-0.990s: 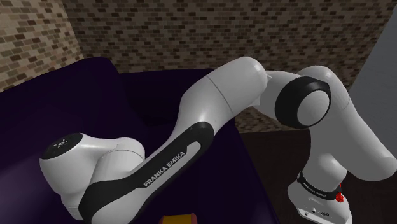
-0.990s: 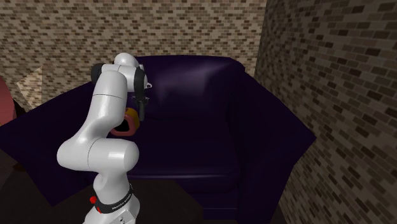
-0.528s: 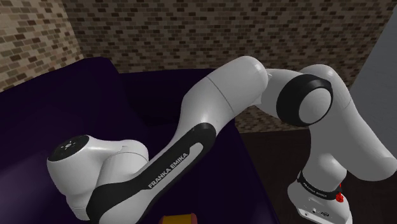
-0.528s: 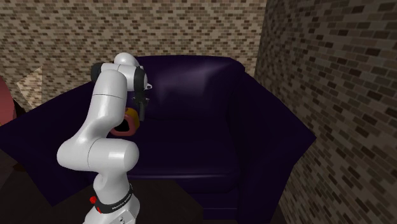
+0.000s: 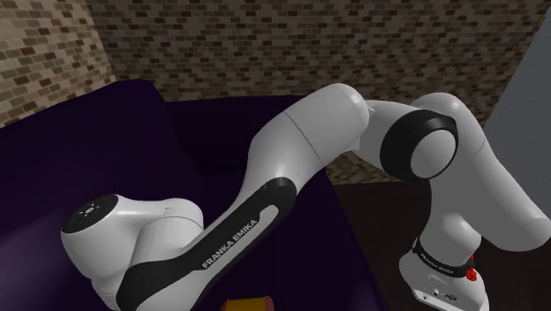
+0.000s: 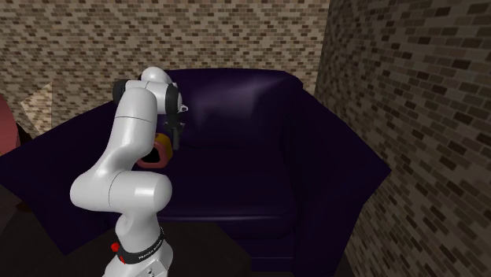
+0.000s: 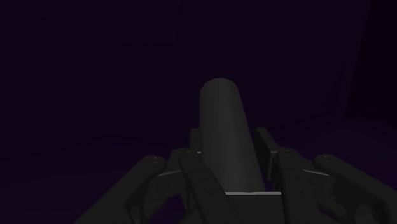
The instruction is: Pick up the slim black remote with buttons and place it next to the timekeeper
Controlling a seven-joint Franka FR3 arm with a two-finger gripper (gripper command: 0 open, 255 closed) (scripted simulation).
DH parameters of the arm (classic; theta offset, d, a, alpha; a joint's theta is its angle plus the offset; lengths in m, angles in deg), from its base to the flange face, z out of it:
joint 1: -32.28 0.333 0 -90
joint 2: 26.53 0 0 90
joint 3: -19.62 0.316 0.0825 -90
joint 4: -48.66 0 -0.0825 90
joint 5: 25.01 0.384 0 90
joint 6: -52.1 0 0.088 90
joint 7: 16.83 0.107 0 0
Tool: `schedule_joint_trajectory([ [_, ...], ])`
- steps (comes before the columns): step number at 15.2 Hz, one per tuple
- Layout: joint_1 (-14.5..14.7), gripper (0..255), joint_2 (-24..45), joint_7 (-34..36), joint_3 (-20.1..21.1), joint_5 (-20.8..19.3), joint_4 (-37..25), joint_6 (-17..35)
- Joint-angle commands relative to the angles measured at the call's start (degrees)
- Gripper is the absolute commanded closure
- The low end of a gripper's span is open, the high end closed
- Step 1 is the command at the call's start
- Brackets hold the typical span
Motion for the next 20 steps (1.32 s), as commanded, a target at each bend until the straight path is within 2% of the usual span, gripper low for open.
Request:
schedule_joint_trajectory([
  [1,-0.07,255,5.53,-0.41,-0.39,-0.22,0.17,7.14],
  [5,-0.05,255,5.53,-0.43,-0.42,-0.2,0.17,7.14],
  [6,-0.45,0,6.11,-1.14,-0.54,-0.16,-1.18,6.37],
  [7,-0.75,0,3.65,-0.66,-0.25,0.04,3.03,8.09],
  [8,-0.21,0,4.9,-0.3,-0.38,-0.2,2.2,8.53],
  [10,-1.16,0,3.28,-0.87,-0.34,-0.05,5.09,9.72],
  [11,-0.04,0,5.53,-0.43,-0.43,-0.19,0.16,7.14],
  [15,-1.8,0,1.45,-0.23,1.64,-0.6,-0.06,2.58],
  [20,-2.36,0,1.58,0.1,2.41,-1.25,-0.08,2.52],
])
